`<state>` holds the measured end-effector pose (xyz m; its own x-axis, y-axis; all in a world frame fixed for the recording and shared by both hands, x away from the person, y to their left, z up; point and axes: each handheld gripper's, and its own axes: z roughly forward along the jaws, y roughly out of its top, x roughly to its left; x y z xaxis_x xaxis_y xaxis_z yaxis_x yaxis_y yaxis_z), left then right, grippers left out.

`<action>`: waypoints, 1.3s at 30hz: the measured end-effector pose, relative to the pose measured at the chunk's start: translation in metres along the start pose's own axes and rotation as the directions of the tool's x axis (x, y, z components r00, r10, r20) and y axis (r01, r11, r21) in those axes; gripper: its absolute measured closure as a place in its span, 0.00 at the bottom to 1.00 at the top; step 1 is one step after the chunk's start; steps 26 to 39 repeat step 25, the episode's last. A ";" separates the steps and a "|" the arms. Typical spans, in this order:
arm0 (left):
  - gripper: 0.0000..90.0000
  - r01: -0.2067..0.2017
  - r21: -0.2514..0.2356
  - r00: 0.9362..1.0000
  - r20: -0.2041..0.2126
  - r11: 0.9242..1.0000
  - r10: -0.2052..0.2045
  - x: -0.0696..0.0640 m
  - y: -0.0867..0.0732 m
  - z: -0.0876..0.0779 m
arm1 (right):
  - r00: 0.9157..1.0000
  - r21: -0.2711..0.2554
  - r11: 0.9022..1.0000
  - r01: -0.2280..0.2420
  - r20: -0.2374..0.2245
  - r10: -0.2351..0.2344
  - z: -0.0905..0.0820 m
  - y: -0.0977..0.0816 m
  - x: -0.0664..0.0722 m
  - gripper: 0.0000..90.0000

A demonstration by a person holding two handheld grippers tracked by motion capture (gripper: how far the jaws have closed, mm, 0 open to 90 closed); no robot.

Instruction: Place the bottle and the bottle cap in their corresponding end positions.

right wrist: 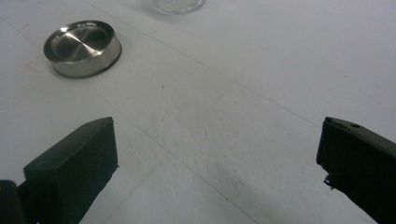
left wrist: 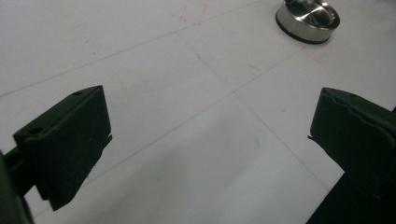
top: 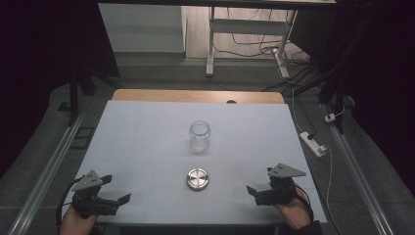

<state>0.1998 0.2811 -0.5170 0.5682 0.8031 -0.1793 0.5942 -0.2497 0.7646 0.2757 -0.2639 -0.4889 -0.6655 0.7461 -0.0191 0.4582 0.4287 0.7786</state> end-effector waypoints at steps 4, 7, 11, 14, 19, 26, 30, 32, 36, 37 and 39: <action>0.00 0.012 0.008 1.000 -0.016 1.000 -0.012 0.001 -0.006 -0.004 | 1.000 0.006 1.000 -0.017 0.017 0.017 -0.006 -0.007 -0.004 0.00; 0.00 0.017 0.014 1.000 -0.025 1.000 -0.017 0.002 -0.010 -0.006 | 0.999 0.011 0.999 -0.031 0.025 0.031 -0.011 -0.013 -0.006 0.00; 0.00 0.020 0.033 0.999 -0.041 0.999 -0.018 0.002 -0.014 -0.008 | 0.998 0.015 0.998 -0.054 0.033 0.053 -0.018 -0.021 -0.009 0.00; 0.00 0.022 0.035 0.999 -0.048 0.999 -0.020 0.002 -0.016 -0.010 | 0.997 0.022 0.997 -0.069 0.036 0.068 -0.022 -0.026 -0.011 0.00; 0.00 0.037 0.059 0.997 -0.066 0.998 -0.033 0.001 -0.019 -0.013 | 0.996 0.045 0.996 -0.079 0.043 0.077 -0.027 -0.033 -0.012 0.00; 0.00 0.049 0.070 0.997 -0.063 0.996 -0.045 0.003 -0.019 -0.012 | 0.995 0.037 0.995 -0.095 0.040 0.093 -0.032 -0.035 -0.013 0.00; 0.00 0.049 0.070 0.997 -0.063 0.996 -0.045 0.003 -0.019 -0.012 | 0.995 0.037 0.995 -0.095 0.040 0.093 -0.032 -0.035 -0.013 0.00; 0.00 0.049 0.070 0.997 -0.063 0.996 -0.045 0.003 -0.019 -0.012 | 0.995 0.037 0.995 -0.095 0.040 0.093 -0.032 -0.035 -0.013 0.00; 0.00 0.049 0.070 0.997 -0.063 0.996 -0.045 0.003 -0.019 -0.012 | 0.995 0.037 0.995 -0.095 0.040 0.093 -0.032 -0.035 -0.013 0.00; 0.00 0.049 0.070 0.997 -0.063 0.996 -0.045 0.003 -0.019 -0.012 | 0.995 0.037 0.995 -0.095 0.040 0.093 -0.032 -0.035 -0.013 0.00; 0.00 0.049 0.070 0.997 -0.063 0.996 -0.045 0.003 -0.019 -0.012 | 0.995 0.037 0.995 -0.095 0.040 0.093 -0.032 -0.035 -0.013 0.00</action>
